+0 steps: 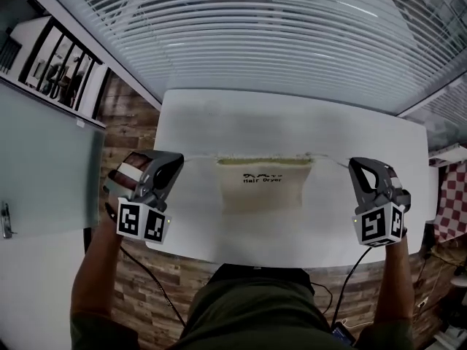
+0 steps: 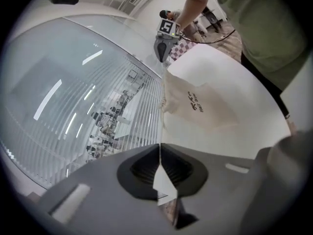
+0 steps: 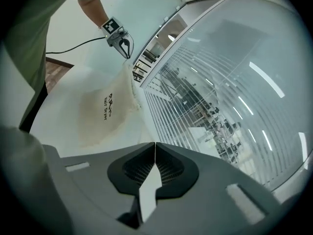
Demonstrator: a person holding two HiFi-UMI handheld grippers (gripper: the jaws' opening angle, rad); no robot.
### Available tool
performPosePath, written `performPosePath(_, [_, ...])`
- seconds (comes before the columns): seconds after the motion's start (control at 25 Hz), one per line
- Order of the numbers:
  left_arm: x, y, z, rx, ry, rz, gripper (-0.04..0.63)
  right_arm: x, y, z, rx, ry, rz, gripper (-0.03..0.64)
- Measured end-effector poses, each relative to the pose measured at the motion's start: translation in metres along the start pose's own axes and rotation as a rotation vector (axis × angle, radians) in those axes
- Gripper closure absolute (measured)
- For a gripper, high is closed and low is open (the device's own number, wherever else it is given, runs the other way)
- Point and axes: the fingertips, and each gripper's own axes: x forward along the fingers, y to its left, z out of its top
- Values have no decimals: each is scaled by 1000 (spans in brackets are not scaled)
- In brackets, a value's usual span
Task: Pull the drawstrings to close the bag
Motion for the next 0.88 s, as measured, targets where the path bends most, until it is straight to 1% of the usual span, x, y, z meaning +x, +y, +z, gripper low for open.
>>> performPosePath(0.24, [-16, 34, 3, 16, 18, 77, 581, -14, -34, 13, 1, -11, -85, 601])
performPosePath(0.4, [-36, 57, -1, 5, 35, 121, 583, -29, -48, 27, 7, -10, -122, 601])
performPosePath(0.56, [-36, 67, -12, -36, 55, 164, 583, -26, -52, 31, 3, -12, -148, 601])
performPosePath(0.76, [-45, 83, -16, -86, 62, 208, 583, -35, -65, 37, 6, -22, -190, 601])
performPosePath(0.88, [-51, 93, -23, -124, 81, 233, 583, -43, -76, 30, 26, -3, -225, 601])
